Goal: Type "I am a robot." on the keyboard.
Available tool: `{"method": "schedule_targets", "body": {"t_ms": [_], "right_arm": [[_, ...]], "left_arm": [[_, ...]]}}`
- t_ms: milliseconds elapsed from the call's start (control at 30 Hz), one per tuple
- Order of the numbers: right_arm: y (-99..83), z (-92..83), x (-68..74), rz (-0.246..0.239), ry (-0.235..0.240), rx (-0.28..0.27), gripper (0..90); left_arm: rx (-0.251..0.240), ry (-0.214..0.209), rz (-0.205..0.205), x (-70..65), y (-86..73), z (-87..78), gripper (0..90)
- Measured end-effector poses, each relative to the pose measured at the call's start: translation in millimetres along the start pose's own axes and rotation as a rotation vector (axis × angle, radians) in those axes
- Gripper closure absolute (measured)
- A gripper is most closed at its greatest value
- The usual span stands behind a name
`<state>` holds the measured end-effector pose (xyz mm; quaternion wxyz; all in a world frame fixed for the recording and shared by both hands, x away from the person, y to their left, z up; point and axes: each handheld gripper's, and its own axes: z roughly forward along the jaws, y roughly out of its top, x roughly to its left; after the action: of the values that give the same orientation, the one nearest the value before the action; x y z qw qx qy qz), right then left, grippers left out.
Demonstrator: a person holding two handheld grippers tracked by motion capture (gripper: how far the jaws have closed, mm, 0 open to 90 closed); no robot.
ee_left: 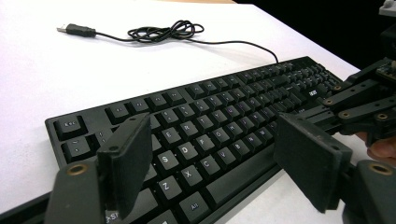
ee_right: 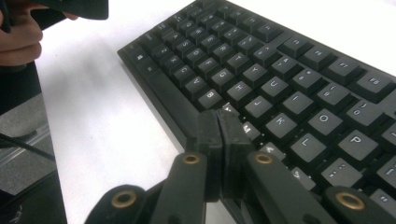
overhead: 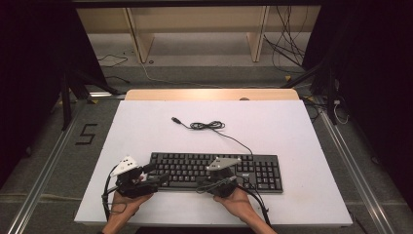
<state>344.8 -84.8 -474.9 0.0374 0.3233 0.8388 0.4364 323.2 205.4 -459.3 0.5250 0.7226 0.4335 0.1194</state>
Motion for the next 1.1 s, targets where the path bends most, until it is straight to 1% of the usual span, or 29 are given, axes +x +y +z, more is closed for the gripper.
{"method": "schedule_targets", "body": {"t_ms": [467,600,700,733,800,933,1100], "right_arm": [[-1.5,5.1,0.4,-0.004,-0.002,0.022,90.0],[-2.5,7.4,0.2,0.001,-0.010,0.042,90.0],[-3.5,9.3,-0.2,0.004,-0.007,0.051,90.0],[-4.0,10.2,-0.4,0.000,-0.010,0.063,90.0],[-4.8,11.1,-0.2,0.005,-0.003,0.061,90.0],[-4.5,11.2,1.0,-0.009,-0.012,0.064,90.0],[-4.5,11.1,1.0,-0.007,-0.012,0.063,90.0]], "left_arm": [[0.005,0.000,0.006,-2.5,-1.6,-1.2,27.2],[0.004,0.000,0.008,-3.0,-1.8,-1.4,27.2],[0.003,0.002,0.008,-2.6,-1.8,-1.5,27.2],[0.000,0.002,0.005,-2.3,-1.7,-1.7,27.2],[-0.003,0.002,0.003,-2.1,-1.6,-1.9,27.2],[-0.002,0.004,0.004,-1.9,-1.7,-1.9,27.2],[-0.004,0.010,0.005,-0.1,-1.7,-1.8,27.3]]}}
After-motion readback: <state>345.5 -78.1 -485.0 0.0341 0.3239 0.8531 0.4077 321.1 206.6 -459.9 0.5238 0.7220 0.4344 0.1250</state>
